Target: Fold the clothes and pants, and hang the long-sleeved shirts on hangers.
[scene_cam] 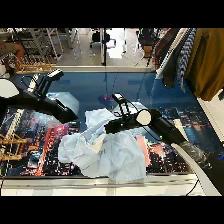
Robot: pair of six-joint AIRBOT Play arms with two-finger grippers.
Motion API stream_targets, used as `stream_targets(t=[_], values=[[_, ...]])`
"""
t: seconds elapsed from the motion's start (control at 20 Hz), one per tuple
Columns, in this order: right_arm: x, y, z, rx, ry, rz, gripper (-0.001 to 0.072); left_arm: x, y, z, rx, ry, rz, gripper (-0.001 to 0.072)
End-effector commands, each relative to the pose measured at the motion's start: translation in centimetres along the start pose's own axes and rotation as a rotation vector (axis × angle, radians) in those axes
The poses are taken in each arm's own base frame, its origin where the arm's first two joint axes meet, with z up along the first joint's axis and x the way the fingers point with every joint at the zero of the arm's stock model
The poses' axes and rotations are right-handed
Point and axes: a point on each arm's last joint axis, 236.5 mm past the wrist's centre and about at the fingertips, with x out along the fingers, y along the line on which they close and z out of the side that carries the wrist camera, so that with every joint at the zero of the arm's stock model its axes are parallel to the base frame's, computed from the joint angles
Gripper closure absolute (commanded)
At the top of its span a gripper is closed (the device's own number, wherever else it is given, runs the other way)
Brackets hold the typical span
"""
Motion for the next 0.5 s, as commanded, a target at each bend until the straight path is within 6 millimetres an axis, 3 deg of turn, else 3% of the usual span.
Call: stream_targets(t=[0.0,0.3,0.45], values=[[-0.6,0.0,-0.4,-0.056,0.01,-0.038,0.0686,3.0,1.6,0.1,0.087,0.026,0.014,0.0016],[-0.7,0.3,-2.8,-0.055,0.113,-0.027,0.0685,13.3,4.7,-3.4,0.135,0.174,-0.08,0.0013],[-0.8,0.3,-3.0,-0.054,0.122,-0.025,0.0685,16.6,4.6,-5.6,0.189,0.237,-0.149,0.0017]])
